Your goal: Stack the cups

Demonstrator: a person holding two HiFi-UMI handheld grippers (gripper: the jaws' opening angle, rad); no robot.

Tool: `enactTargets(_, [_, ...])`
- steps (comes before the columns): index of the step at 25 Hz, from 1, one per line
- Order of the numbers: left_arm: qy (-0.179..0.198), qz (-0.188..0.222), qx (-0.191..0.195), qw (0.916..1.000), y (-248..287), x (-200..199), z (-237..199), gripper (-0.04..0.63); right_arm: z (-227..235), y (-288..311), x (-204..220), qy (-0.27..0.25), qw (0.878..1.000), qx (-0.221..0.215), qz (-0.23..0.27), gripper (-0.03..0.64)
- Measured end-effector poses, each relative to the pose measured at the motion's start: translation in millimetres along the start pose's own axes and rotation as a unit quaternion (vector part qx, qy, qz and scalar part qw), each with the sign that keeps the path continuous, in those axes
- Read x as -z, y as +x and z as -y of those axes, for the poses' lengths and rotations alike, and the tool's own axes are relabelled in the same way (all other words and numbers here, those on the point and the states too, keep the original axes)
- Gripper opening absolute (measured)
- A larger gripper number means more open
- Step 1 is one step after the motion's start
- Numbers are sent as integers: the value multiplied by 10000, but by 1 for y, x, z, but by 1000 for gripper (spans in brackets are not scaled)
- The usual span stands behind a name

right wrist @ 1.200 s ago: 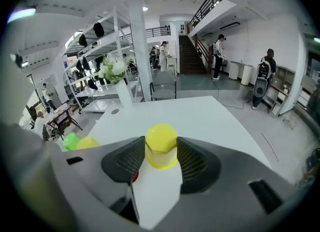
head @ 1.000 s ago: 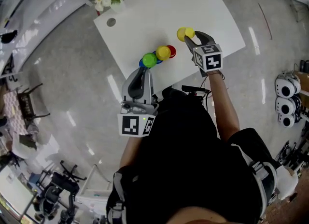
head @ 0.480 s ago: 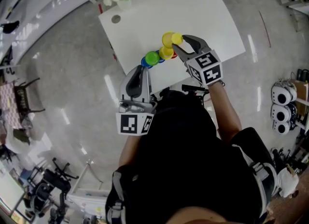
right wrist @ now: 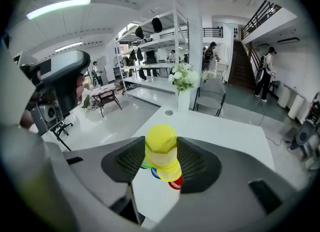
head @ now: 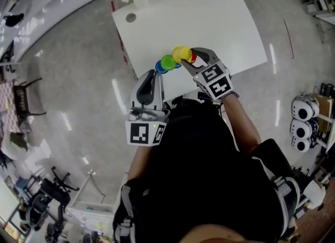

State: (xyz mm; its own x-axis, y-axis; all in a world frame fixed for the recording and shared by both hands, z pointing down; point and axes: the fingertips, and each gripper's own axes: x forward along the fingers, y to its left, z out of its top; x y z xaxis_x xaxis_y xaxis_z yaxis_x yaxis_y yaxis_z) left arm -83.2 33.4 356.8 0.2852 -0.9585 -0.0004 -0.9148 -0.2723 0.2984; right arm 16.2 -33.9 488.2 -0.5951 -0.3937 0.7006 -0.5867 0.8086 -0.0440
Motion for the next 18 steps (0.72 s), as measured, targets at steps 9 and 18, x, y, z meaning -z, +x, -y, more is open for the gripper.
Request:
enactTargets(9, [-1, -25, 11, 10000, 3, 2, -3, 51, -7, 8, 7, -70, 9996, -109, -247, 216])
enactTargets(18, [1, -43, -3, 10000, 1, 2, -5, 51, -11, 13, 8, -127, 9993, -136, -313, 216])
